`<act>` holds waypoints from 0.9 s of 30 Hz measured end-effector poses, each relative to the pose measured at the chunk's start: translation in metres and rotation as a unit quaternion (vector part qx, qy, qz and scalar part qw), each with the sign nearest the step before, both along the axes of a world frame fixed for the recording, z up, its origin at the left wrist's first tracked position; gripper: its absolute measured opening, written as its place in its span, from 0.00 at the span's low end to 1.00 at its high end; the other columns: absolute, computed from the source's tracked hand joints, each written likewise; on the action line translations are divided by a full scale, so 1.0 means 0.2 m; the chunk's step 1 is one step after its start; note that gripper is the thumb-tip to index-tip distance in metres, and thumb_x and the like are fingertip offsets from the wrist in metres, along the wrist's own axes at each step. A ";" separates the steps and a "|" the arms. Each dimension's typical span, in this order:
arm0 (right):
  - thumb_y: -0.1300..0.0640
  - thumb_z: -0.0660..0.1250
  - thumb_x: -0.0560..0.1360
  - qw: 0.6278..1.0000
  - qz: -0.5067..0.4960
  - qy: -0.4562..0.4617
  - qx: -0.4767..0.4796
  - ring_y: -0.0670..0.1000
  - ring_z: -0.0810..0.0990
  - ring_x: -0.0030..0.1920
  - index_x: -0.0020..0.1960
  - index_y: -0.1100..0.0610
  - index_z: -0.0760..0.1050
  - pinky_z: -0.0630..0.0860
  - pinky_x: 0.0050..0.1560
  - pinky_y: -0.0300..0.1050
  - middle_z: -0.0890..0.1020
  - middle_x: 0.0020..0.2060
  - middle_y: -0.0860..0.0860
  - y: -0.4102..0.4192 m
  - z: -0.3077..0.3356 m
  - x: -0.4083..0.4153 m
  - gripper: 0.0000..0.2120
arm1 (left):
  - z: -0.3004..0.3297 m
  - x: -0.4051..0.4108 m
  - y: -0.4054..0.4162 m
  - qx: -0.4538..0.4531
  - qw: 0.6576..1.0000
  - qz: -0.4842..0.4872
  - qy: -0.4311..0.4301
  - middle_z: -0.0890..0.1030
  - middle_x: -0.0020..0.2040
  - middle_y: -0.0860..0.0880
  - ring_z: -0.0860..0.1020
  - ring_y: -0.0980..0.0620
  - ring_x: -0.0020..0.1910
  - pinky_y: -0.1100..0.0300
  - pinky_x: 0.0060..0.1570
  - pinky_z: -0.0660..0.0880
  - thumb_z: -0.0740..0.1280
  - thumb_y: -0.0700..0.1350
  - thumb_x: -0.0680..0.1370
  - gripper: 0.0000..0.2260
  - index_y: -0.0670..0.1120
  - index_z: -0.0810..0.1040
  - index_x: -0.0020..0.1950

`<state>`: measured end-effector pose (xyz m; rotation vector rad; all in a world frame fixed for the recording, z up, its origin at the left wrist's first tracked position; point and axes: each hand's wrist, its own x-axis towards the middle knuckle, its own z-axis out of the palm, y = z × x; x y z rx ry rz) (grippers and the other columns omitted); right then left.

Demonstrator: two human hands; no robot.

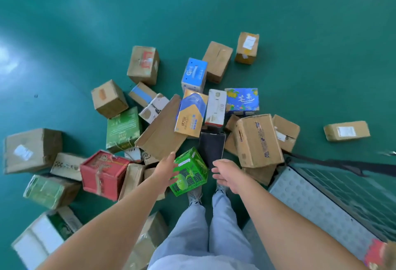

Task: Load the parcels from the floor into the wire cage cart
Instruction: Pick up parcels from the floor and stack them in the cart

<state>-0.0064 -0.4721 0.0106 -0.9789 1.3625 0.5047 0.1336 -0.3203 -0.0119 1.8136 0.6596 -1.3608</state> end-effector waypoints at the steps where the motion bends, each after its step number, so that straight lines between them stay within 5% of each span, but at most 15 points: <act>1: 0.53 0.61 0.84 1.000 0.009 0.004 0.002 0.51 0.77 0.48 0.51 0.50 0.74 0.73 0.49 0.45 0.79 0.49 0.51 -0.02 -0.05 0.03 0.05 | -0.05 0.02 -0.01 0.001 1.000 0.011 0.003 0.78 0.65 0.48 0.77 0.45 0.61 0.45 0.68 0.74 0.59 0.59 0.85 0.22 0.47 0.70 0.74; 7: 0.53 0.61 0.84 0.998 0.038 0.040 0.029 0.51 0.78 0.48 0.54 0.51 0.74 0.75 0.45 0.43 0.80 0.50 0.52 -0.13 -0.43 0.16 0.04 | -0.41 0.09 -0.07 0.010 0.998 0.051 0.020 0.76 0.64 0.48 0.77 0.45 0.62 0.43 0.69 0.73 0.58 0.59 0.85 0.23 0.49 0.67 0.77; 11: 0.54 0.61 0.84 0.995 0.053 0.074 0.033 0.52 0.79 0.50 0.54 0.52 0.74 0.78 0.61 0.51 0.80 0.50 0.52 -0.18 -0.77 0.21 0.04 | -0.74 0.12 -0.15 0.010 0.998 0.058 0.030 0.77 0.62 0.49 0.77 0.46 0.61 0.45 0.67 0.75 0.58 0.60 0.85 0.23 0.50 0.67 0.76; 16: 0.57 0.61 0.83 0.991 0.077 0.106 0.042 0.50 0.77 0.41 0.53 0.54 0.75 0.73 0.40 0.42 0.80 0.46 0.53 -0.22 -1.27 0.22 0.04 | -1.23 0.12 -0.28 0.011 0.998 0.056 0.041 0.77 0.63 0.50 0.78 0.47 0.60 0.48 0.63 0.77 0.58 0.60 0.85 0.21 0.51 0.68 0.74; 23: 0.60 0.63 0.79 0.973 0.202 0.114 0.003 0.55 0.74 0.47 0.46 0.55 0.74 0.73 0.45 0.47 0.76 0.47 0.54 -0.45 -2.02 0.24 0.04 | -1.94 0.05 -0.50 0.011 0.997 0.045 0.066 0.76 0.64 0.48 0.78 0.46 0.58 0.50 0.59 0.76 0.58 0.59 0.85 0.21 0.47 0.70 0.72; 25: 0.58 0.64 0.77 0.959 0.257 0.105 -0.063 0.57 0.75 0.49 0.55 0.61 0.76 0.72 0.50 0.49 0.76 0.48 0.55 -0.53 -2.25 0.26 0.09 | -2.11 0.04 -0.57 0.008 0.996 0.046 0.074 0.76 0.64 0.49 0.77 0.46 0.58 0.49 0.62 0.76 0.58 0.58 0.85 0.19 0.48 0.70 0.71; 27: 0.56 0.66 0.76 0.938 0.312 0.092 -0.122 0.59 0.77 0.60 0.70 0.56 0.72 0.75 0.62 0.51 0.76 0.63 0.55 -0.63 -2.43 0.32 0.22 | -2.28 0.03 -0.64 -0.001 0.995 0.058 0.081 0.75 0.59 0.51 0.76 0.46 0.59 0.48 0.65 0.75 0.58 0.57 0.86 0.19 0.49 0.69 0.74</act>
